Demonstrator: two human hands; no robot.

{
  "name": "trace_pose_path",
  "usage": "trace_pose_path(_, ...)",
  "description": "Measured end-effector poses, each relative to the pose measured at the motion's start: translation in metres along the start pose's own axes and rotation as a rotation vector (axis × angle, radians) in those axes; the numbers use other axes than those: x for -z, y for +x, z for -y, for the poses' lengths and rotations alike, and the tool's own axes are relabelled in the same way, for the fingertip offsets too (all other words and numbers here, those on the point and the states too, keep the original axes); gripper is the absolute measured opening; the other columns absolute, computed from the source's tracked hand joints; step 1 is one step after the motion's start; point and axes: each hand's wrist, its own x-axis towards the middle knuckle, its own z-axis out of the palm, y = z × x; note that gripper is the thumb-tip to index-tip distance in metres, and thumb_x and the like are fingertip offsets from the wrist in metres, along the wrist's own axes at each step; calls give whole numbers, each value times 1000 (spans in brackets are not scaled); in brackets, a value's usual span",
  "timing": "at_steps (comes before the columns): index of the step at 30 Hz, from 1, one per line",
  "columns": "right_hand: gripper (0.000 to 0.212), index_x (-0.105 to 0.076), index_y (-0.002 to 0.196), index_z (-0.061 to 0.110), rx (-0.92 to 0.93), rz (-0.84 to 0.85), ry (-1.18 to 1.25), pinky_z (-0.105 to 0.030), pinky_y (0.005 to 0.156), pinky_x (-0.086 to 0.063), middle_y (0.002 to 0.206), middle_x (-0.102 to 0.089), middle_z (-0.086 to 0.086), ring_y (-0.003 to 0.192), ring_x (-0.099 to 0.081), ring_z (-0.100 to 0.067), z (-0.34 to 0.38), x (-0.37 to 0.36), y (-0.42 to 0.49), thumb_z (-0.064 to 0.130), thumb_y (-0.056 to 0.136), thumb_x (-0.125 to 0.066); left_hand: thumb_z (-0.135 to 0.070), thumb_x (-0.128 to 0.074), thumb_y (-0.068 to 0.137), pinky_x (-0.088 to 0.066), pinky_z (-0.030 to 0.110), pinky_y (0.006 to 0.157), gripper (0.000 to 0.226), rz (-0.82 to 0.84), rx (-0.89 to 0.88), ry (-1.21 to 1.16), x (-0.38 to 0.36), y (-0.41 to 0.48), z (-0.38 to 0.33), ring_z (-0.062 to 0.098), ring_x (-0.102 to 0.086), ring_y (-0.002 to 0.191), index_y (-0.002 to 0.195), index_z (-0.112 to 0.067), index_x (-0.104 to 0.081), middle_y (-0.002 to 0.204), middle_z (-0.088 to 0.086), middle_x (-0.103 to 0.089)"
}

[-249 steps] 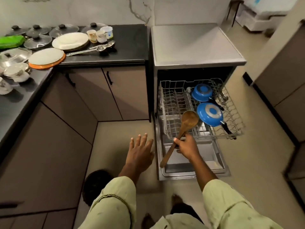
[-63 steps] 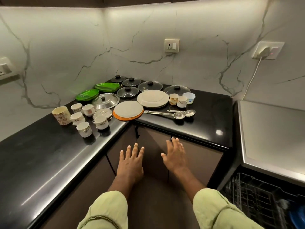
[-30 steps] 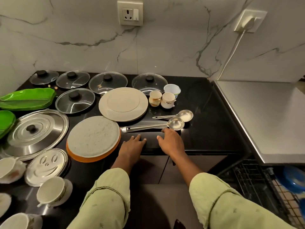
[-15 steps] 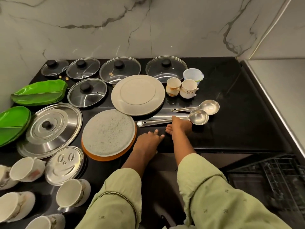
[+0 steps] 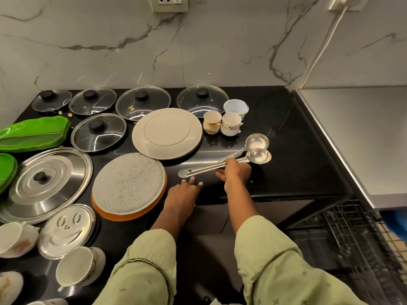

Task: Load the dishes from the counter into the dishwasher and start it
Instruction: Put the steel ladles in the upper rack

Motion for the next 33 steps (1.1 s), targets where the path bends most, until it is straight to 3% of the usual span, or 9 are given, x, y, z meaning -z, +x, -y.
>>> trace_pose_path(4, 20, -65, 108, 1, 22, 118, 1, -45, 63, -62, 99, -71, -19, 84, -72, -31, 13, 35, -3, 3, 88, -63, -18, -59, 95, -47, 40, 102, 69, -55, 54, -101, -6, -2, 1, 29, -54, 125, 155, -25, -25, 147, 12, -43)
trace_pose_path(8, 1, -62, 93, 6, 95, 254, -167, -34, 54, -58, 89, -68, -15, 77, -69, -25, 23, 81, -4, 5, 92, -62, -26, -60, 97, -22, 54, 118, 78, -39, 110, -138, -12, -8, -12, 31, -14, 151, 159, -24, -13, 166, 7, -10)
trace_pose_path(12, 9, -61, 95, -1, 170, 320, -363, -30, 52, -55, 87, -65, -17, 75, -67, -25, 28, 132, -2, 8, 93, -63, -41, -53, 99, -9, 55, 122, 75, -128, 145, -98, -18, -22, -47, 31, -4, 153, 159, -25, -12, 166, 8, 0)
trace_pose_path(15, 13, -64, 99, -2, 198, 357, -450, -33, 58, -57, 89, -69, -17, 77, -68, -24, 29, 167, -3, 9, 94, -62, -40, -39, 104, -3, 54, 123, 64, -213, 78, -81, -19, -34, -78, 30, 3, 153, 159, -25, -11, 166, 8, 5)
trace_pose_path(19, 6, -65, 89, 6, 212, 409, -458, -29, 54, -54, 84, -69, -13, 68, -67, -18, 30, 208, -5, 10, 94, -63, -42, -27, 106, 3, 51, 122, 58, -298, 19, -81, -13, -47, -127, 28, 7, 153, 159, -25, -9, 166, 6, 8)
trace_pose_path(33, 12, -64, 83, 5, 250, 556, -512, -24, 48, -53, 69, -66, -6, 52, -62, -13, 42, 361, -5, 10, 93, -64, -48, -33, 103, -1, 50, 123, 63, -322, 116, -134, -42, -107, -289, 28, -1, 153, 159, -26, -12, 167, 5, 0)
